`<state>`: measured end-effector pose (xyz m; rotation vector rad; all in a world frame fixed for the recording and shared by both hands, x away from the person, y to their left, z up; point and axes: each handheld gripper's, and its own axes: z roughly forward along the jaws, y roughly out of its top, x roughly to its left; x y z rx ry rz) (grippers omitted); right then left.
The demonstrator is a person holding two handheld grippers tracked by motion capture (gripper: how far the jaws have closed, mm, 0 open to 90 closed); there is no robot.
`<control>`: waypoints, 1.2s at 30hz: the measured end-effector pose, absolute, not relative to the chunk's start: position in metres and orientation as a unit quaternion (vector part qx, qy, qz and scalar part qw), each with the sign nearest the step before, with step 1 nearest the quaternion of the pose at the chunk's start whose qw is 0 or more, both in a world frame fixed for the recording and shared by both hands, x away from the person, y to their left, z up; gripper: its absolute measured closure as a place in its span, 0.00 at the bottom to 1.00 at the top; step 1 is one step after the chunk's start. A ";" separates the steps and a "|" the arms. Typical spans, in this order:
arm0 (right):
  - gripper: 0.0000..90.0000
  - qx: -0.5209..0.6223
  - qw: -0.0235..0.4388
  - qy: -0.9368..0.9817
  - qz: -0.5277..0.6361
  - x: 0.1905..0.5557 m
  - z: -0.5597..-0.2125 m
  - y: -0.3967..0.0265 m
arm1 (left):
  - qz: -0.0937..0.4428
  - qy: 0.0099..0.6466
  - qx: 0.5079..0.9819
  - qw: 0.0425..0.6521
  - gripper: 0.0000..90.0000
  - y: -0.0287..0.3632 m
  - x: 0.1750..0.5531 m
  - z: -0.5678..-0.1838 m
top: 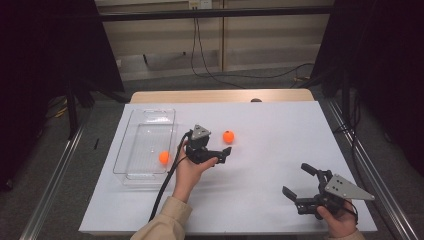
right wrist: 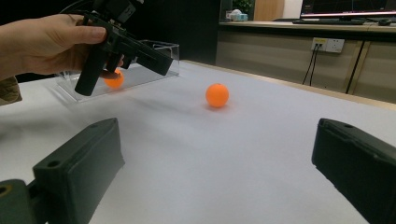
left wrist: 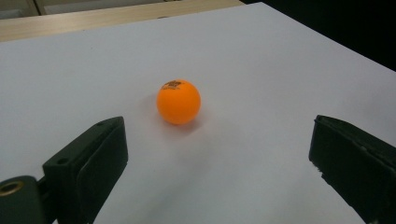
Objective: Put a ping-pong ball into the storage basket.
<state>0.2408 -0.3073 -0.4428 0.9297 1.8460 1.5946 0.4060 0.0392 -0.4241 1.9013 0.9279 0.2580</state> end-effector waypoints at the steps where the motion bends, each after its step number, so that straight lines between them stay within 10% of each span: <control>1: 0.01 0.344 0.263 0.682 0.590 0.241 -0.443 -0.308 | 0.107 0.381 0.781 0.484 0.05 0.039 0.406 -0.424; 36: 0.01 0.347 0.264 0.680 0.590 0.241 -0.443 -0.310 | 0.116 0.391 0.777 0.479 0.06 0.025 0.424 -0.434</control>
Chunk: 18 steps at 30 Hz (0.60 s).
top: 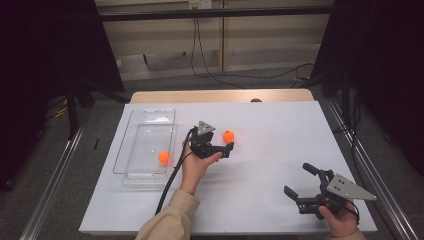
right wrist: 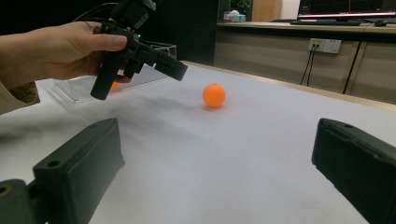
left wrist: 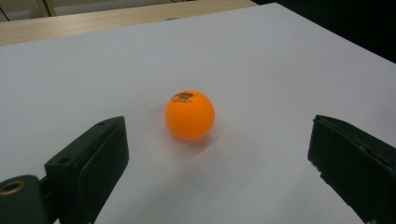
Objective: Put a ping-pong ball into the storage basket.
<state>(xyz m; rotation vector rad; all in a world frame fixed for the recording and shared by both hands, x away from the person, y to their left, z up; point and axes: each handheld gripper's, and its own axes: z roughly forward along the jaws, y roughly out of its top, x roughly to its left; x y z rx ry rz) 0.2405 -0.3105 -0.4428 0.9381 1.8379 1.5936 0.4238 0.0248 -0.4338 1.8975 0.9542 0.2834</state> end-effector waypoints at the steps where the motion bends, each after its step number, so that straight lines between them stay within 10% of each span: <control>1: 0.01 0.347 0.264 0.680 0.590 0.241 -0.443 -0.310 | 0.116 0.391 0.777 0.479 0.06 0.024 0.424 -0.434; 18: 0.01 0.347 0.263 0.680 0.589 0.240 -0.443 -0.310 | 0.123 0.399 0.777 0.471 0.07 0.019 0.432 -0.442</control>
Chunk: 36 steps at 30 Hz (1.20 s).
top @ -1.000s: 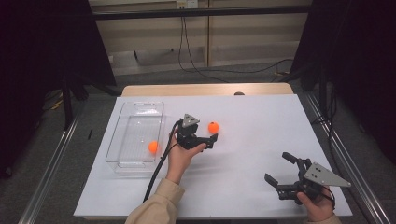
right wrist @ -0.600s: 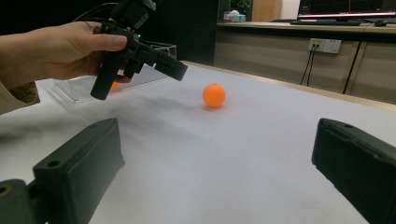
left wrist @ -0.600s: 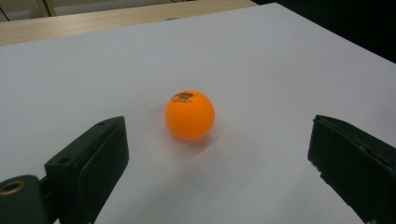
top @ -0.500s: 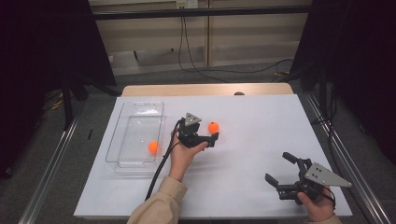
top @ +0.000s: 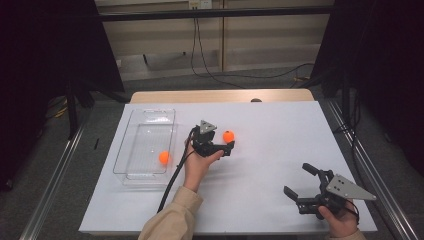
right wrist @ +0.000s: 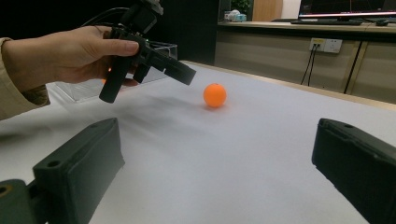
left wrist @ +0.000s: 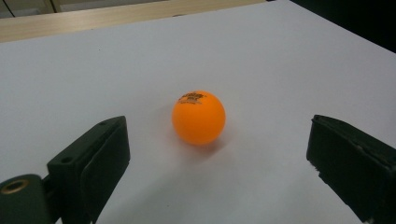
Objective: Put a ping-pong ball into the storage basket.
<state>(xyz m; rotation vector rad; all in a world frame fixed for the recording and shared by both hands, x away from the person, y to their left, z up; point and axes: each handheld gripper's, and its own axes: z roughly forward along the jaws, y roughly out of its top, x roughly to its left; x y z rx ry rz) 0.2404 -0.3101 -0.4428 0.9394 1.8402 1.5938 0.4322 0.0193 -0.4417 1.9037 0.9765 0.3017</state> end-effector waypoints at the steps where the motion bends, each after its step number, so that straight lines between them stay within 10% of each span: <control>1: 0.01 0.347 0.263 0.680 0.590 0.240 -0.443 -0.310 | 0.121 0.399 0.776 0.473 0.07 0.019 0.433 -0.442; 36: 0.01 0.347 0.263 0.679 0.591 0.240 -0.443 -0.311 | 0.130 0.401 0.782 0.459 0.07 0.005 0.446 -0.451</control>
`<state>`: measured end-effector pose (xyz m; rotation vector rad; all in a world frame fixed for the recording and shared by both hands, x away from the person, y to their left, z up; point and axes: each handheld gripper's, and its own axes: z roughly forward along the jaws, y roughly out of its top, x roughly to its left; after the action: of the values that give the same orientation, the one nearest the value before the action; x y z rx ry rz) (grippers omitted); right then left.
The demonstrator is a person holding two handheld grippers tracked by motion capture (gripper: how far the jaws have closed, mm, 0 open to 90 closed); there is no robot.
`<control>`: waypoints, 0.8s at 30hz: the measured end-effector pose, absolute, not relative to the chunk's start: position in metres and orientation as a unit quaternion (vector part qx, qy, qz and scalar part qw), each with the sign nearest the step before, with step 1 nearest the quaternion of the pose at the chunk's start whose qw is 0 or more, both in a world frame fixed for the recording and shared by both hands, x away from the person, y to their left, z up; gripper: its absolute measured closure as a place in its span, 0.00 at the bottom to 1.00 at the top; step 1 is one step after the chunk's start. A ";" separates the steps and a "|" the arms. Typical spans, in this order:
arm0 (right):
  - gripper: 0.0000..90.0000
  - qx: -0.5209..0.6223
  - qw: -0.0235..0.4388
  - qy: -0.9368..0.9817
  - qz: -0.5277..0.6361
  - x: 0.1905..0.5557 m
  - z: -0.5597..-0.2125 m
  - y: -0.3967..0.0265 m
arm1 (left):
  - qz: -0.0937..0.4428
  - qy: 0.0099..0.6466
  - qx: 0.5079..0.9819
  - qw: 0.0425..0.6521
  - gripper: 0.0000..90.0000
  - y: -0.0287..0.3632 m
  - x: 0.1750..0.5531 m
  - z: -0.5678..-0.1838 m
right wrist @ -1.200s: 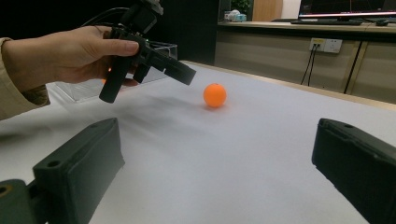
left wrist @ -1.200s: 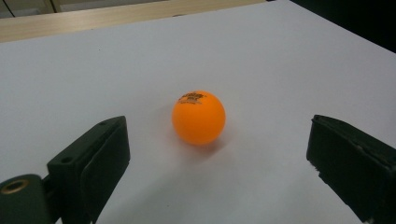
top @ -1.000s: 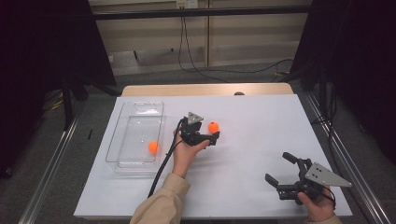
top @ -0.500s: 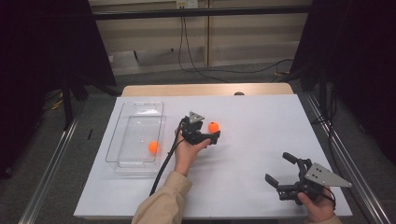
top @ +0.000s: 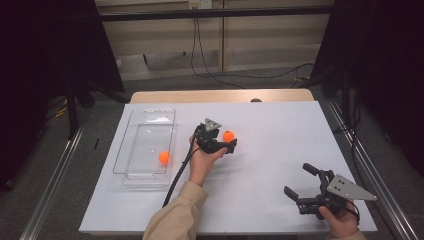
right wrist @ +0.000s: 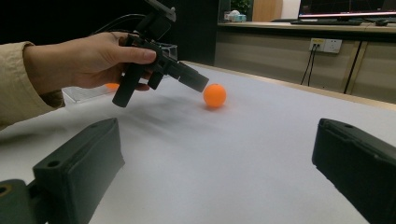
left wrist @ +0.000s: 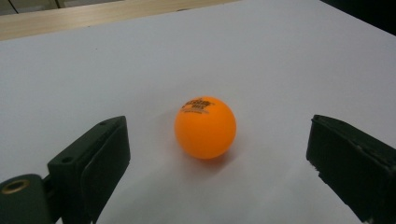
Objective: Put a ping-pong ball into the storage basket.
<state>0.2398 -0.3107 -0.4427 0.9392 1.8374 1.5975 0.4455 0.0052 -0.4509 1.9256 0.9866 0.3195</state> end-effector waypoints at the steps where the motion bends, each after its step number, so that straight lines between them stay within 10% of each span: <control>1: 0.01 0.347 0.263 0.679 0.591 0.240 -0.443 -0.311 | 0.130 0.402 0.780 0.461 0.07 0.004 0.446 -0.452; 24: 0.01 0.346 0.264 0.679 0.591 0.239 -0.443 -0.312 | 0.131 0.398 0.788 0.452 0.08 -0.005 0.455 -0.456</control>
<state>0.2395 -0.3117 -0.4426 0.9367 1.8368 1.5968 0.4548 -0.0049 -0.4561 1.9456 0.9826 0.3241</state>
